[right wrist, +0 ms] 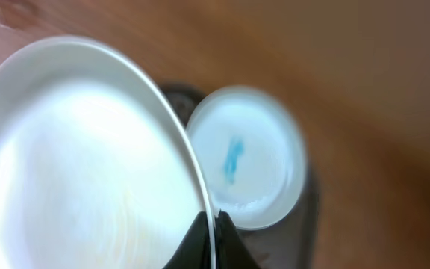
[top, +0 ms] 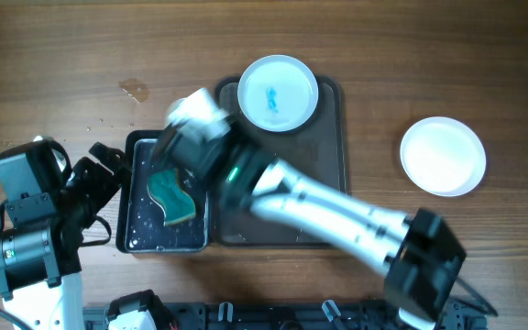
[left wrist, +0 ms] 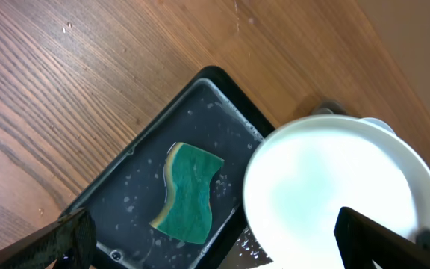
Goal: Clean dirty plates on tray and stack at the side
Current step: 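Carry the plate right and set it on the right-side plate stack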
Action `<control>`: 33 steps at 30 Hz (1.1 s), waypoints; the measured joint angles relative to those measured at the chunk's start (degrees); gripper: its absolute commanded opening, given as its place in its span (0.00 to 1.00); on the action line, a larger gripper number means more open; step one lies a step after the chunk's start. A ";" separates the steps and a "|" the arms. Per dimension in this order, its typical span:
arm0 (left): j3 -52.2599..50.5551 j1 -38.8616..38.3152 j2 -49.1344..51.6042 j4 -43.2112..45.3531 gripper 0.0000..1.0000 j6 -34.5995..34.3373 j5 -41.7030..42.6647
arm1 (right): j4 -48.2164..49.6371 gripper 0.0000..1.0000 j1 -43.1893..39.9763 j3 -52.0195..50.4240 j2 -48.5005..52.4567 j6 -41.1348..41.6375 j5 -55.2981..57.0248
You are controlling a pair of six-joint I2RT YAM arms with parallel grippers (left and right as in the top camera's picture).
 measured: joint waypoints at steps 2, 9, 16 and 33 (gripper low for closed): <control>0.00 0.00 0.00 -0.04 1.00 0.00 -0.02 | -2.78 0.04 -10.99 0.02 -0.02 4.59 -17.99; 0.00 0.00 0.00 -0.02 1.00 0.00 0.00 | -11.32 0.04 -45.77 0.00 -6.99 9.92 -56.41; 0.00 0.00 0.00 -0.04 1.00 0.00 0.00 | -14.19 0.04 -76.48 -12.41 -17.51 9.11 -58.18; 0.00 0.00 0.00 -0.02 1.00 0.00 0.00 | -6.73 0.51 -84.89 -32.79 -20.24 6.54 -54.29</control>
